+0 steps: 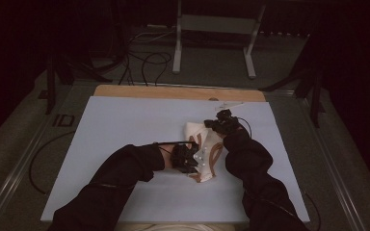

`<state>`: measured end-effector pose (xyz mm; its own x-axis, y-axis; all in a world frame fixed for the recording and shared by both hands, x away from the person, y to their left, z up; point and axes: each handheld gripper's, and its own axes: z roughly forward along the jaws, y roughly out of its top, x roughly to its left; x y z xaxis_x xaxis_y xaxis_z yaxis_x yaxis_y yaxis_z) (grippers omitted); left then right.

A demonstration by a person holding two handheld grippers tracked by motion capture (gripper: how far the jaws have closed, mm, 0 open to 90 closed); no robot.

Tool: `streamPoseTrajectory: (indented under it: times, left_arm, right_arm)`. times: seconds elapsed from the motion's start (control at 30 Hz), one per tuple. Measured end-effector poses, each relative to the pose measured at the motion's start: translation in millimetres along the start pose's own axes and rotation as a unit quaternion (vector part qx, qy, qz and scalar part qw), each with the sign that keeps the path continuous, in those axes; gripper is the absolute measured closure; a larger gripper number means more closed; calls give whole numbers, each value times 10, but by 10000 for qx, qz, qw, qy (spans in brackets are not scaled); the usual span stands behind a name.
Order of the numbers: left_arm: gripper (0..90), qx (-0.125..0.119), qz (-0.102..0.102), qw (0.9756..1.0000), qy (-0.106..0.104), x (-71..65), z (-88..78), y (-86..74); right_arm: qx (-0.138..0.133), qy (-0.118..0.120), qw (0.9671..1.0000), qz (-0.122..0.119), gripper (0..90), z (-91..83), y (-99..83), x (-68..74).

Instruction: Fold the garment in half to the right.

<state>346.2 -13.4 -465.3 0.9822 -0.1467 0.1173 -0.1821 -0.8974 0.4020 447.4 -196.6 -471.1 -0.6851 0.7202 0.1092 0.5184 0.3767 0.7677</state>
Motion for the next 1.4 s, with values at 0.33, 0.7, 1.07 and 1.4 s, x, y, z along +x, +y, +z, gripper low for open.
streamPoseTrajectory:
  times: [0.33,0.7,1.07,1.4]
  left_arm:
    - [833,2,-25,10000,-94,30,81,48]
    - [824,-53,-42,9999,-133,56,141,97]
    - [712,-293,-249,9990,-242,81,197,162]
    - [535,-796,-306,9963,-135,30,40,189]
  right_arm:
    - [-3,-7,9999,121,893,-8,-86,-62]
    - [61,-57,9997,226,892,40,-171,-140]
    - [98,-113,9991,393,715,52,-234,-230]
    - [26,-178,9988,456,429,-36,-136,-229]
